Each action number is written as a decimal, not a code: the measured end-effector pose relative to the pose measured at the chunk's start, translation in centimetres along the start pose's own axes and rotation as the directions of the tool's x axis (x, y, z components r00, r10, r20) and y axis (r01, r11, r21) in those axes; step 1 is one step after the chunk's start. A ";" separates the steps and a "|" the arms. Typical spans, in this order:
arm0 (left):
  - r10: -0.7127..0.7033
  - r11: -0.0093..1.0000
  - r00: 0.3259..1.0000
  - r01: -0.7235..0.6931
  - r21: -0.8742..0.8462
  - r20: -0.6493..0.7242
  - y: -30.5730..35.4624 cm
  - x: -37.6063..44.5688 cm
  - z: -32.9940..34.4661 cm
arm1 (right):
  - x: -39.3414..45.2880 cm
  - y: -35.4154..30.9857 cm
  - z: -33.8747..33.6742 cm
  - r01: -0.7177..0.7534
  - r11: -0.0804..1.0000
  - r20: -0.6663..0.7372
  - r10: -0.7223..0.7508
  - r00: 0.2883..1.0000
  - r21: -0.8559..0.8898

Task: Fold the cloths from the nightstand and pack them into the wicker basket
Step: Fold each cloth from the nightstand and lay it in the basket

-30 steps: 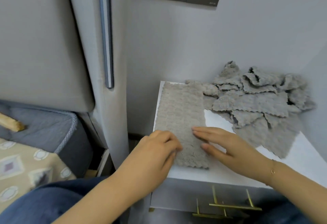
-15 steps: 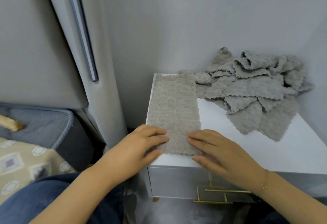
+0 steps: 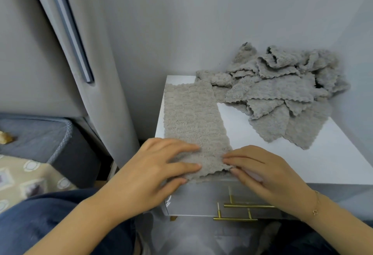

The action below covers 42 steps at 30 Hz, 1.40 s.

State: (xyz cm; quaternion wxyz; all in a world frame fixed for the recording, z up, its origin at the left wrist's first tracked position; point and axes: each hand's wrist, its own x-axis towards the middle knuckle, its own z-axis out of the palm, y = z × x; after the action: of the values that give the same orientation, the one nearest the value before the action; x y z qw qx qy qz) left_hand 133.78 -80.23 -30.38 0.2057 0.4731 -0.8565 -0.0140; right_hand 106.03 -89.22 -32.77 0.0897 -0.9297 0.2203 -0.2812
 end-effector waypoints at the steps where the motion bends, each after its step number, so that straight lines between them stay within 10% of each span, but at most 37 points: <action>1: 0.025 1.000 1.000 -0.025 0.010 0.006 0.3 -0.1 0.2 | -0.2 -0.1 -0.1 -0.003 1.000 0.008 0.004 1.000 -0.011; 14: 0.046 0.991 0.998 -0.042 0.129 -0.029 -0.1 -1.3 3.7 | -0.4 0.2 2.0 0.157 0.971 0.140 -0.133 0.981 -0.181; 26: -0.407 0.859 0.912 0.363 -0.360 -0.050 0.5 -0.4 1.5 | 1.0 -0.5 0.8 -0.115 0.981 0.009 0.115 0.993 0.155; 36: -0.535 0.483 0.712 0.700 -0.527 0.455 -3.3 3.7 -1.5 | 6.0 2.0 0.4 -0.398 0.841 0.168 0.361 0.917 0.365; 42: -0.616 0.599 0.738 0.666 -0.445 0.276 -3.5 2.8 -0.3 | 7.0 3.4 0.7 -0.432 0.839 0.247 0.365 0.898 0.330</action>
State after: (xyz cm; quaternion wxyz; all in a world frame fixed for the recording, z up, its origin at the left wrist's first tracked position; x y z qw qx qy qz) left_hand 135.38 -84.37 -29.87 0.2655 0.6740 -0.6009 -0.3380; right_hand 110.43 -95.39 -30.96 0.3419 -0.8493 0.3425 -0.2107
